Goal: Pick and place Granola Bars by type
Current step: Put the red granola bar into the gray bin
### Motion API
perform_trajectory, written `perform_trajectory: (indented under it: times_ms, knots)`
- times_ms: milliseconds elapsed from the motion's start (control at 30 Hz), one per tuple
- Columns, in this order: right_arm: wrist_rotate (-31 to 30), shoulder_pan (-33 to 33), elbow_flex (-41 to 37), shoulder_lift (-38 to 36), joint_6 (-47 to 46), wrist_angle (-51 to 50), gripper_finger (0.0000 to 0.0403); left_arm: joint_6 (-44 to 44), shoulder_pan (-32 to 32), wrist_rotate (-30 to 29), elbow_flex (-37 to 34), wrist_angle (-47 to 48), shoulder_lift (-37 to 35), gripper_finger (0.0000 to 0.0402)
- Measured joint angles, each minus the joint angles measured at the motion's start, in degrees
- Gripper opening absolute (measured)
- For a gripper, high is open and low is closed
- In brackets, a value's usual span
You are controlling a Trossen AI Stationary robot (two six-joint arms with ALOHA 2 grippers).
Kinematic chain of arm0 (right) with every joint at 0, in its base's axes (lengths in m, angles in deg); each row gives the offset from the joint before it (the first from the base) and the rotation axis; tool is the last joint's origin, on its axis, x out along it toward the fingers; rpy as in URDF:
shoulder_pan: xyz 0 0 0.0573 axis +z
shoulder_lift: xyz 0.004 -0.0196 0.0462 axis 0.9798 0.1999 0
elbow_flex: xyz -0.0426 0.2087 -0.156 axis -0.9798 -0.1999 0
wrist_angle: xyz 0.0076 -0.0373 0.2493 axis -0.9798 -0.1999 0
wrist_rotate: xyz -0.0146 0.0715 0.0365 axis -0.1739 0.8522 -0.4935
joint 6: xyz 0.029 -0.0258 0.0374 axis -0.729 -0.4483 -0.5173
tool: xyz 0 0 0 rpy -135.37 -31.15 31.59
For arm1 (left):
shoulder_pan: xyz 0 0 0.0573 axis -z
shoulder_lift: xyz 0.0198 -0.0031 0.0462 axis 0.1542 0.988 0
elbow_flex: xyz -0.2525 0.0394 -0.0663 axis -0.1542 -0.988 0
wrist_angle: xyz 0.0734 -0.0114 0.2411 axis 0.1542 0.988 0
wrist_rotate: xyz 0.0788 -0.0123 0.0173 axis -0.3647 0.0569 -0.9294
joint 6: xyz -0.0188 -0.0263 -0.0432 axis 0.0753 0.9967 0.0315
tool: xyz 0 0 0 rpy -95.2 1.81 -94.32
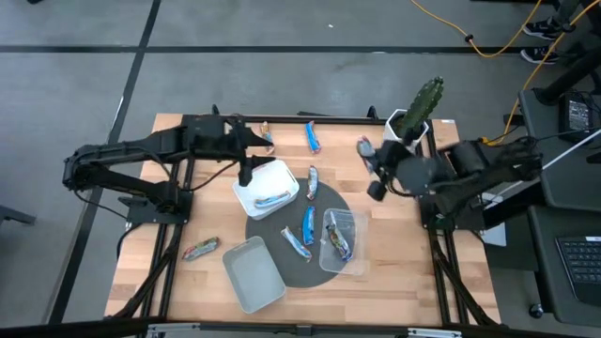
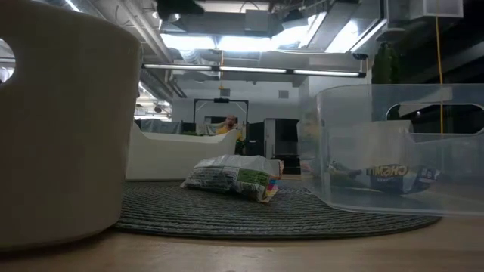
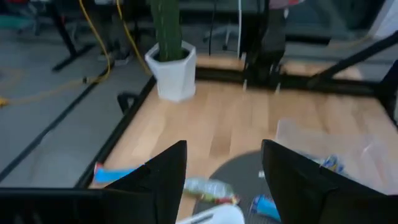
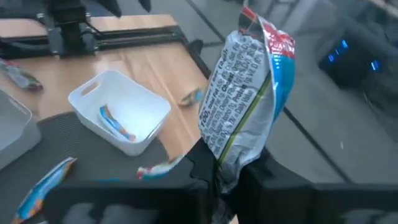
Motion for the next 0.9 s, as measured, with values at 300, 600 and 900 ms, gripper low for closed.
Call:
perform_trajectory:
  times_ms: [300, 600, 900]
  knots:
    - [28.4, -16.0, -11.1, 2.4, 24.5, 39.3, 0.0019, -4.3, 3.6, 1.2, 0.0, -16.5, 0.2, 0.0200]
    - [41.1, -22.0, -10.4, 9.0, 26.4, 44.9, 0.0027, 0.8, 3.8, 1.4, 0.1, -29.3, 5.3, 0.0255]
    - [42.5, -22.2, -6.3, 11.5, 27.9, 44.8, 0.0040, 3.5, 3.7, 0.6, 0.1, -35.0, 8.9, 0.0276]
